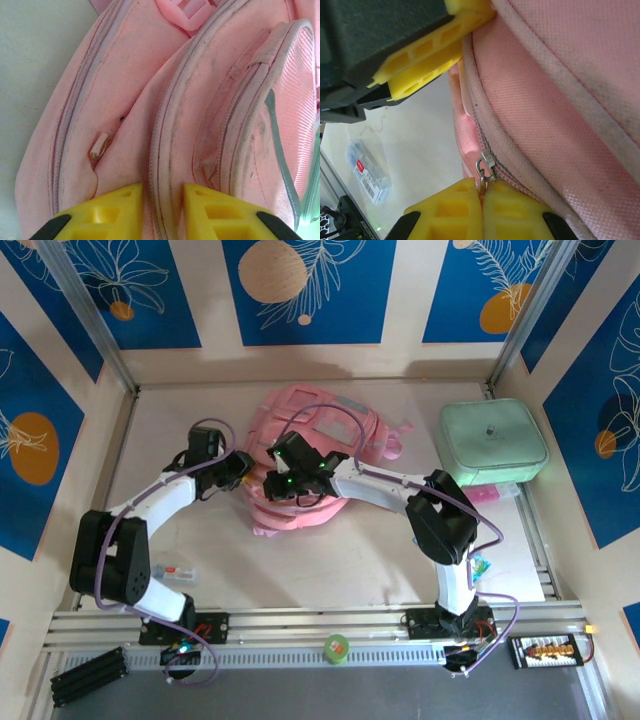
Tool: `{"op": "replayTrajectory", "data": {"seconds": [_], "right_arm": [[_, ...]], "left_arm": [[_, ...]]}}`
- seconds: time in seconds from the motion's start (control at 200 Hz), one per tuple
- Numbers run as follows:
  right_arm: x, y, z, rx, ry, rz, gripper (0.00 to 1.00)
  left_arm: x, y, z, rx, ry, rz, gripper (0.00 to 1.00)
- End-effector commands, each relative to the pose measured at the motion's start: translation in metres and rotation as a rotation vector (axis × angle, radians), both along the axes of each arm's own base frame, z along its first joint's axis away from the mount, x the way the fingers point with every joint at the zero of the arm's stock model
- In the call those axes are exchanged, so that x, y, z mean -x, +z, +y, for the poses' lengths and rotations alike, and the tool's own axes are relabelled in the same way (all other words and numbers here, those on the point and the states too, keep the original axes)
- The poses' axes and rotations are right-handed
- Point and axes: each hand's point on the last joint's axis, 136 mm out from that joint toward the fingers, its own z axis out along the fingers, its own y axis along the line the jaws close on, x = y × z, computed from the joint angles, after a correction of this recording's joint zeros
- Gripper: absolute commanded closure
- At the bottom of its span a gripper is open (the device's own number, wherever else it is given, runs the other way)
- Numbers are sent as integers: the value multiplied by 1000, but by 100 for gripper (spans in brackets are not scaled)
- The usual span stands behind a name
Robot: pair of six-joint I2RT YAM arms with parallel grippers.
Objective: Pack the student bag
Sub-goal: Zip the student bag at the center of the table.
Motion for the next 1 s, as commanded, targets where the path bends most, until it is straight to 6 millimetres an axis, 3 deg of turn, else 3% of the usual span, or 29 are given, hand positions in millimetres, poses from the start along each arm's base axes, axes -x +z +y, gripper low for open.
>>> {"op": "replayTrajectory", "data": {"seconds": [0.0, 0.2, 0.495, 0.73, 0.905, 0.995], "right_arm": [[14, 23, 13, -60, 70, -38, 100], [18, 11, -25, 69, -23, -79, 100], [26, -7, -119, 295, -256, -139, 100], [14, -11, -182, 372, -418, -131, 100], [3, -3, -191, 320, -437, -126, 100], [3, 7, -167, 232, -301, -133, 100]], "left_arm": [[-10, 5, -7, 13, -11, -16, 77], [-20, 23, 1, -44, -2, -64, 100], [-28, 28, 12, -72, 10, -87, 100], [-32, 30, 19, -85, 5, -91, 100], [-37, 33, 21, -118, -39, -86, 100], [-39, 36, 22, -143, -70, -84, 100]]}}
